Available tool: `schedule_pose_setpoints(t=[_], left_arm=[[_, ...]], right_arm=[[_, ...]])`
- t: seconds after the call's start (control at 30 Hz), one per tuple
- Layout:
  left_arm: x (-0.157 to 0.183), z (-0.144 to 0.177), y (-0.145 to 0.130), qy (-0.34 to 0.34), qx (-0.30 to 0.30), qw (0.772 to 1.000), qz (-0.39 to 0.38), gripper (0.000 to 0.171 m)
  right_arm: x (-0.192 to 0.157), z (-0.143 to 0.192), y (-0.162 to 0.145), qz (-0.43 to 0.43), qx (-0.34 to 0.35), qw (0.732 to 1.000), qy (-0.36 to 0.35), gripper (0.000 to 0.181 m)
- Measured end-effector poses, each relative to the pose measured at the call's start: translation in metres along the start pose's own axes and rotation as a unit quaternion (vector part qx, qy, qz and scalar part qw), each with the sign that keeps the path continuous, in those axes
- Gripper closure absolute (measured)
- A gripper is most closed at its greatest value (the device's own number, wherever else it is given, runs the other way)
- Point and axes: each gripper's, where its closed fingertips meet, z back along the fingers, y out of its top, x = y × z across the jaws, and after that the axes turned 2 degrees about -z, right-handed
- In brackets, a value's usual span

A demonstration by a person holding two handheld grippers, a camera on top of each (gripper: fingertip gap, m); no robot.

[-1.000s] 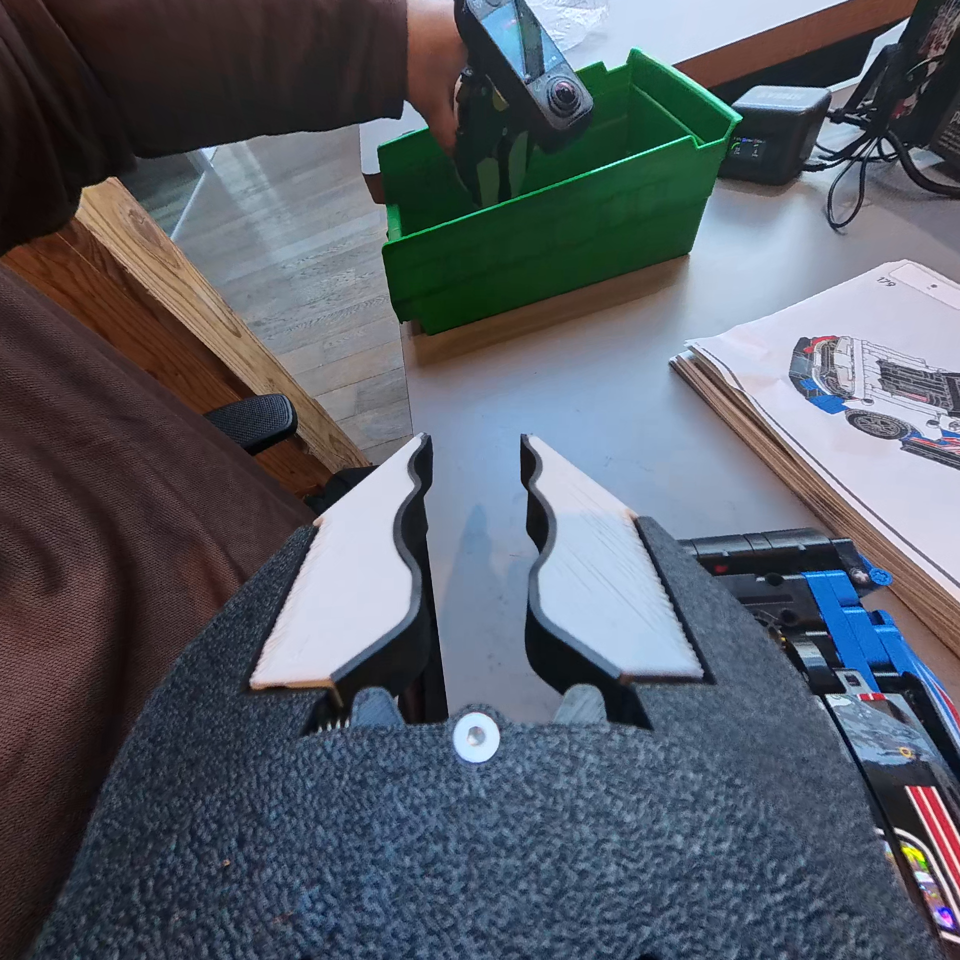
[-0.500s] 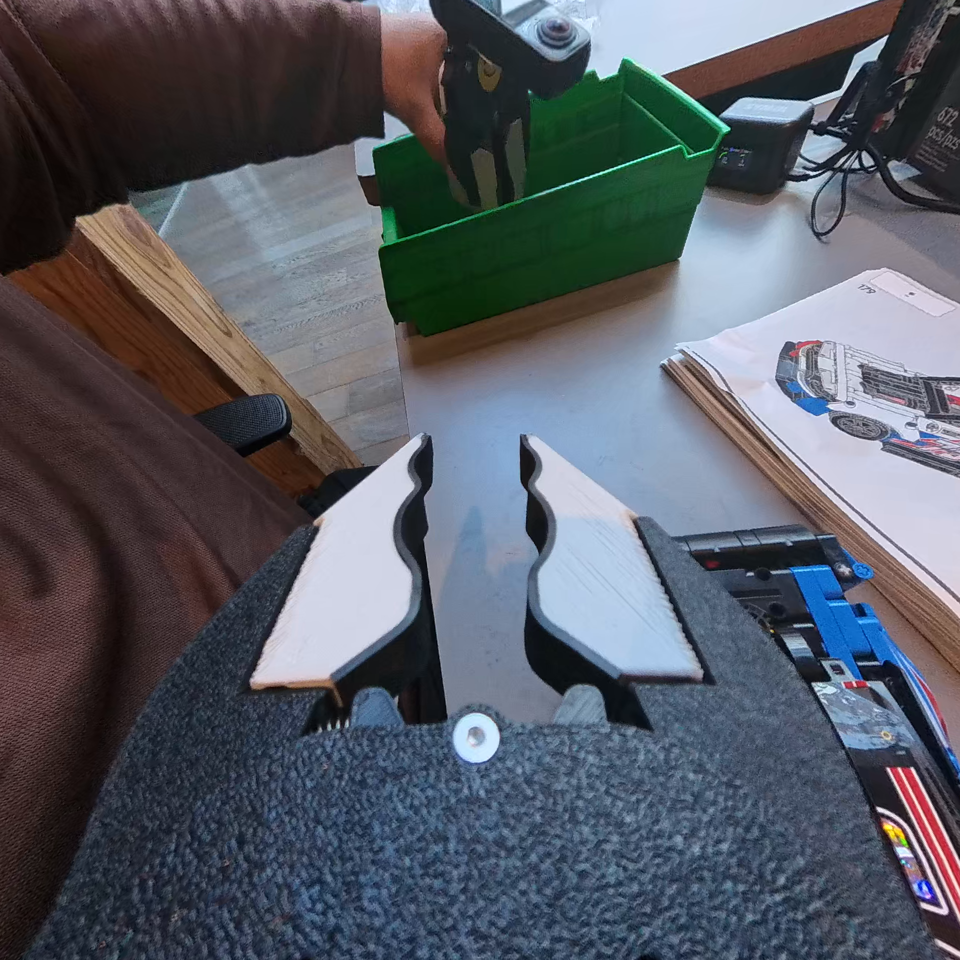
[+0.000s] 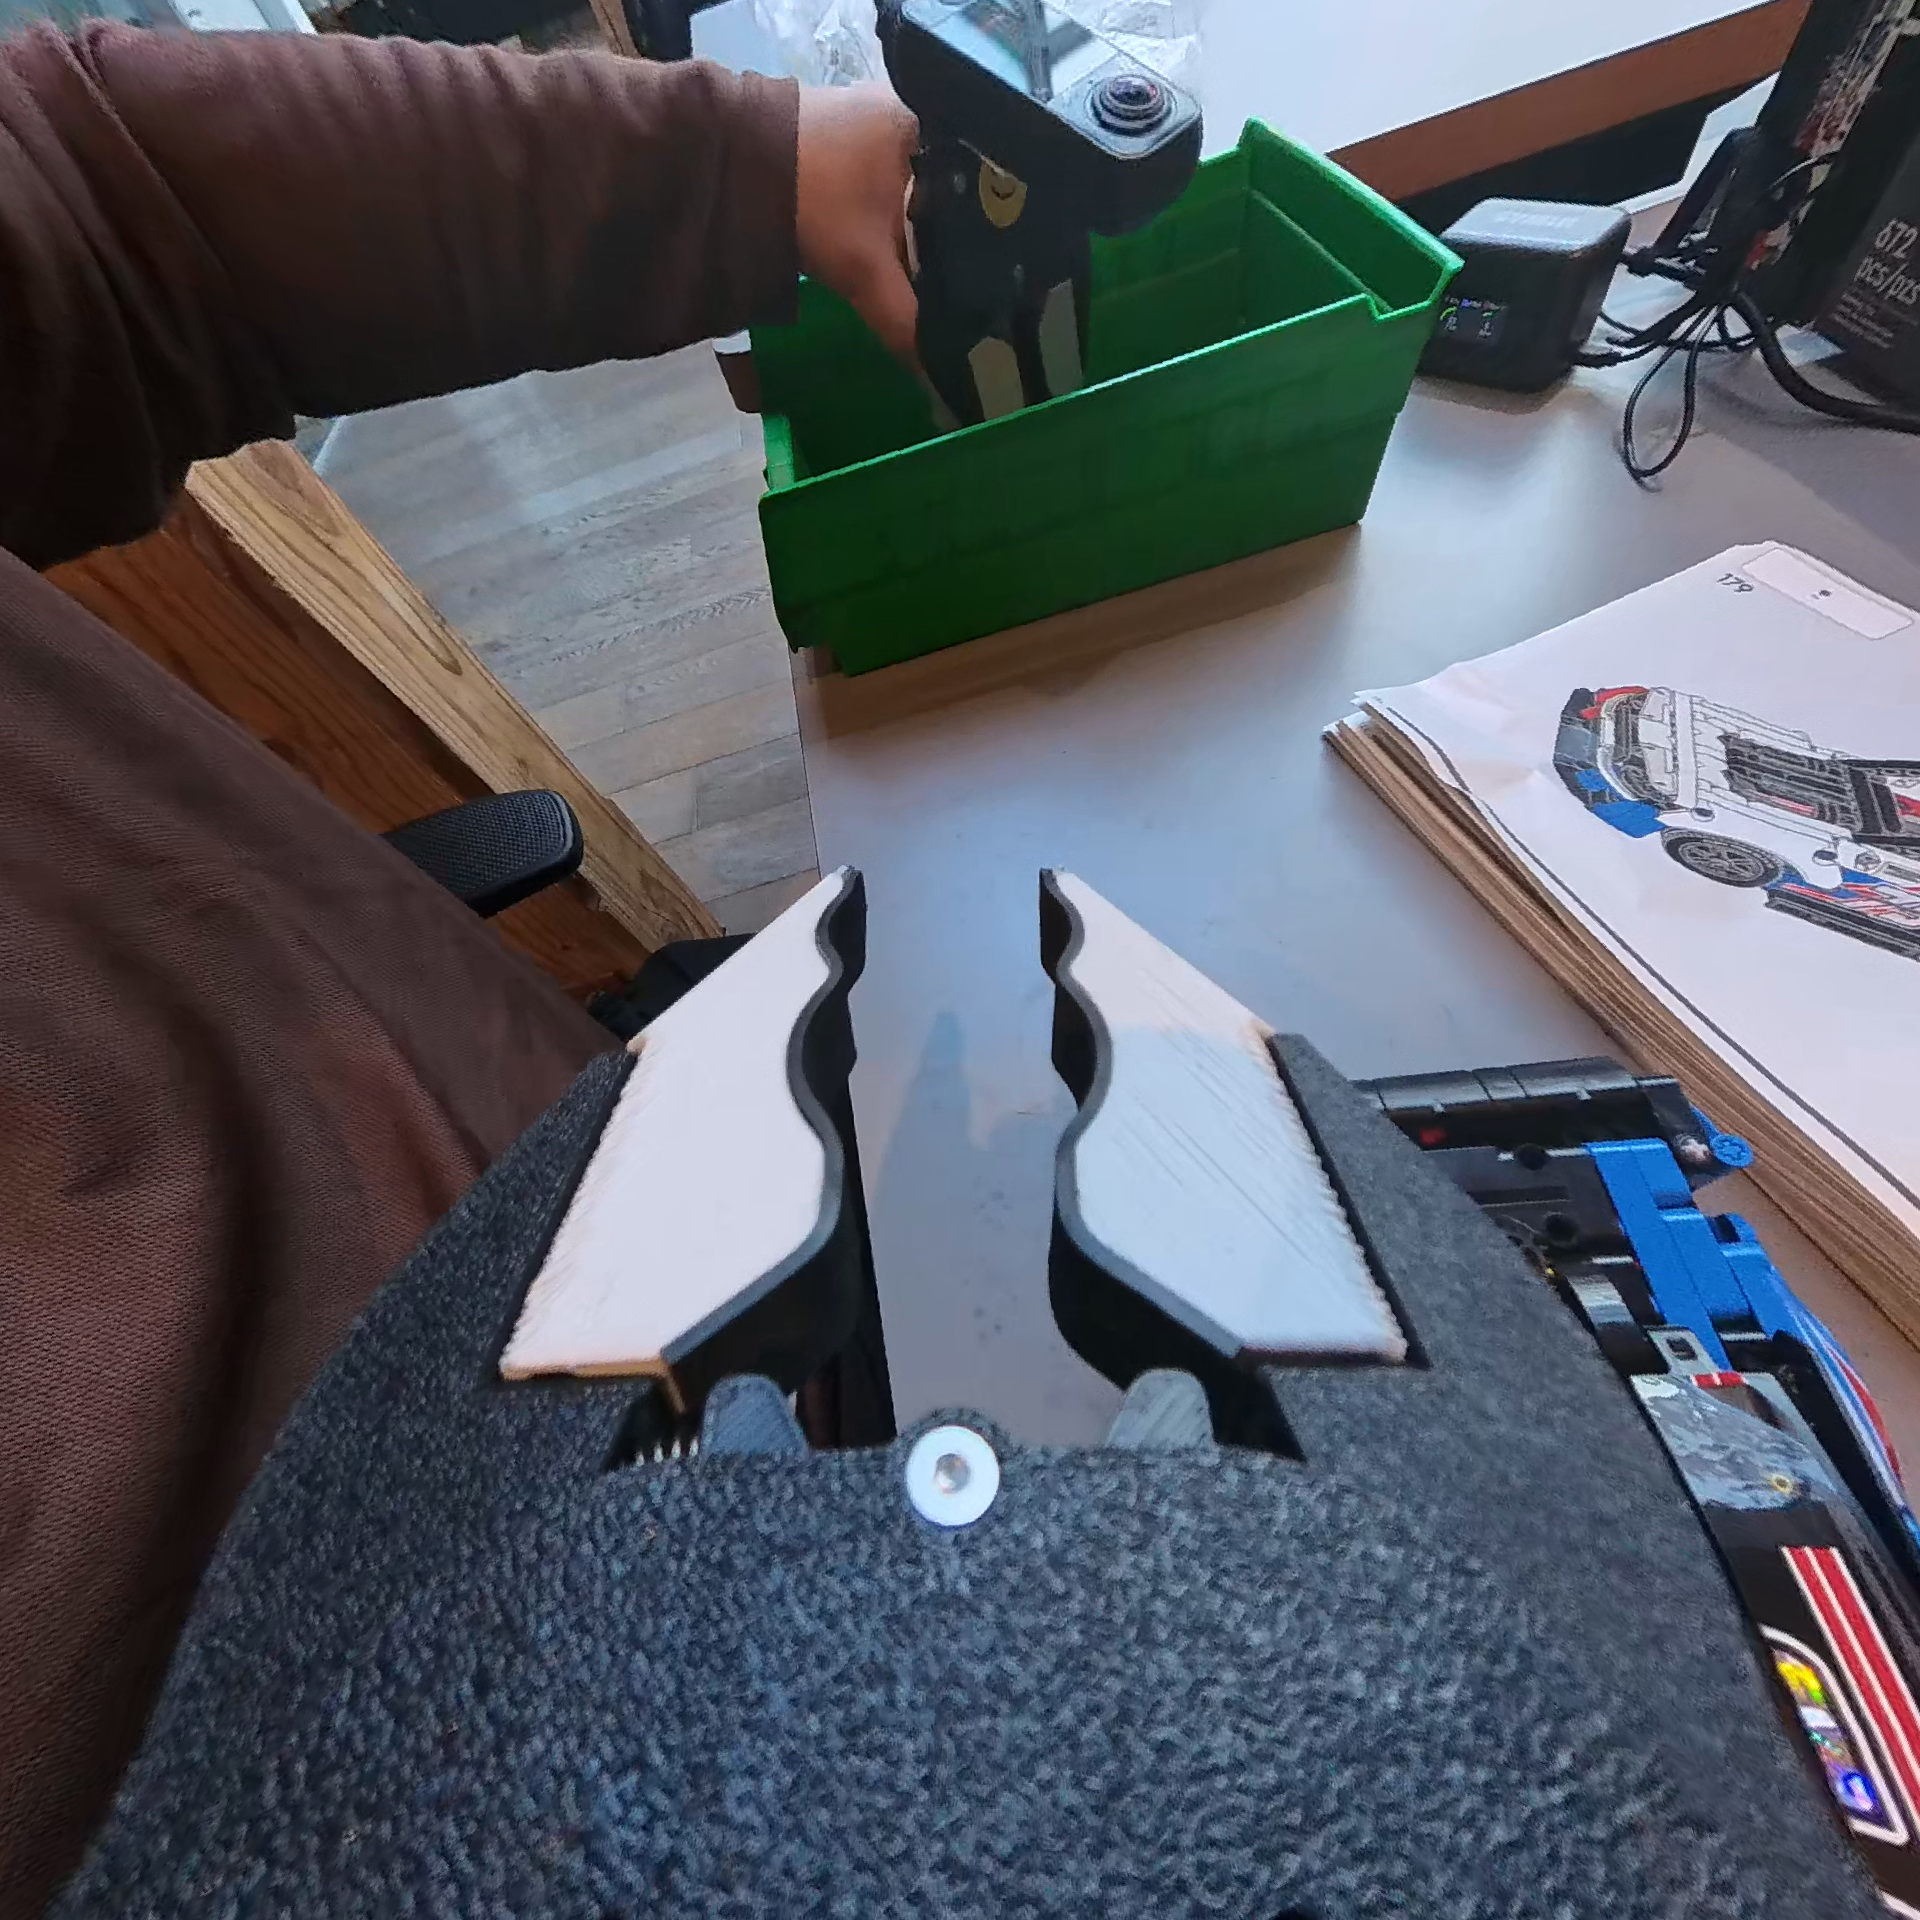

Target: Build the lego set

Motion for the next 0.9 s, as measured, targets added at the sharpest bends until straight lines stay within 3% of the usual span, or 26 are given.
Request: schedule_pose_setpoints(t=[0.27,0.4,0.5,0.63,0.73,0.9], left_arm=[[-0.001,0.002,-0.004,0.013,-0.007,1.000,-0.005,0.167],[-0.018,0.035,0.001,0.054,0.015,0.998,0.004,0.167],[-0.022,0.086,0.035,0.087,0.079,0.993,0.008,0.167],[0.019,0.135,0.109,0.115,0.137,0.982,-0.066,0.167],[0.077,0.120,0.161,0.071,0.137,0.980,-0.128,0.167],[0.140,0.030,0.200,0.031,0.076,0.973,-0.216,0.167]], right_arm=[[0.001,0.002,0.001,0.001,0.001,1.000,0.000,0.153],[-0.001,0.004,0.002,0.003,0.002,1.000,0.000,0.153],[-0.004,0.006,0.004,0.008,0.004,1.000,-0.002,0.153],[-0.007,0.011,0.008,0.018,0.006,1.000,-0.008,0.153],[-0.006,0.021,0.008,0.024,0.007,1.000,-0.019,0.153],[0.002,0.046,0.003,0.020,0.013,0.999,-0.047,0.153]])
